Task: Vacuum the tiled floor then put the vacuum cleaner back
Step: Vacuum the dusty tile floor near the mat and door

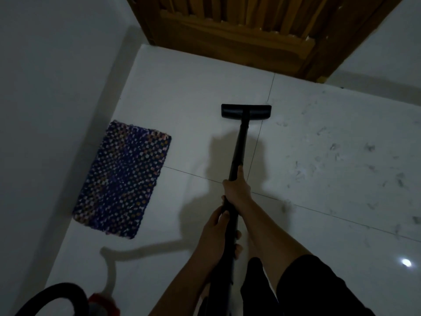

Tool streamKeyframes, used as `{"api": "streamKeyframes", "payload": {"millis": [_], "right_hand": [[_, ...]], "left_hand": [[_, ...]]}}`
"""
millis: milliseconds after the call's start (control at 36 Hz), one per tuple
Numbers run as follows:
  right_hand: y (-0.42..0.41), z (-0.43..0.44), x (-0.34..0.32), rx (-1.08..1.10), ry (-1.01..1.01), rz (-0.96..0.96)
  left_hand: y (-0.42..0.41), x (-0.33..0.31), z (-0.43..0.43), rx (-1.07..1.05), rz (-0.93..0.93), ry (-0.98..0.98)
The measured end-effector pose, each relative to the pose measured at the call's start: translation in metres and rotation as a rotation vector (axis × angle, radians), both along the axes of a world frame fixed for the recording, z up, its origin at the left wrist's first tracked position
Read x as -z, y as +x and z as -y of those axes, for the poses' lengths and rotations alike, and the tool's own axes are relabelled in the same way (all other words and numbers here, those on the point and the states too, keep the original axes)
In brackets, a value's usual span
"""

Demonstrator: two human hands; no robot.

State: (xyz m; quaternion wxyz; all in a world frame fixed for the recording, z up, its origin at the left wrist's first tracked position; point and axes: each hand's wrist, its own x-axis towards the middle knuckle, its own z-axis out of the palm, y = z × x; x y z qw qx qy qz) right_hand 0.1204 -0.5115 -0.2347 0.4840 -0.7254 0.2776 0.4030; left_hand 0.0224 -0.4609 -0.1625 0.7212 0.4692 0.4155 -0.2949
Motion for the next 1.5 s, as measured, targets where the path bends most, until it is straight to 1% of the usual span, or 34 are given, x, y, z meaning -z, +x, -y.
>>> {"api": "streamKeyframes", "payload": {"millis": [139,250,417,611,944,1167,1306,1500], "right_hand": [[-0.027,-0.008,-0.004,0.016,-0.018,-0.023],[-0.043,-0.008,-0.002,0.043,-0.03,-0.04],[-0.044,0.009,0.005,0.073,-0.079,-0.039],[-0.005,0.025,0.009,0.069,-0.078,-0.038],[0.056,0.045,0.008,-0.039,-0.036,-0.015],[0.092,0.08,0.011,0.024,-0.036,-0.018],[0.113,0.112,0.013,0.099,-0.046,0.008],[0.147,0.163,0.016,0.153,-0.088,0.05]], "left_hand": [[-0.025,-0.005,-0.009,0.011,-0.01,-0.007],[-0.038,-0.007,-0.009,0.034,0.019,0.012],[-0.037,0.003,0.001,0.096,-0.018,0.038],[-0.002,0.016,0.018,0.092,-0.025,0.036],[0.058,0.018,0.039,0.038,-0.03,0.018],[0.095,0.023,0.069,0.124,-0.015,0.064],[0.12,0.02,0.099,0.087,-0.005,-0.028],[0.155,0.022,0.144,0.125,0.01,-0.091]]}}
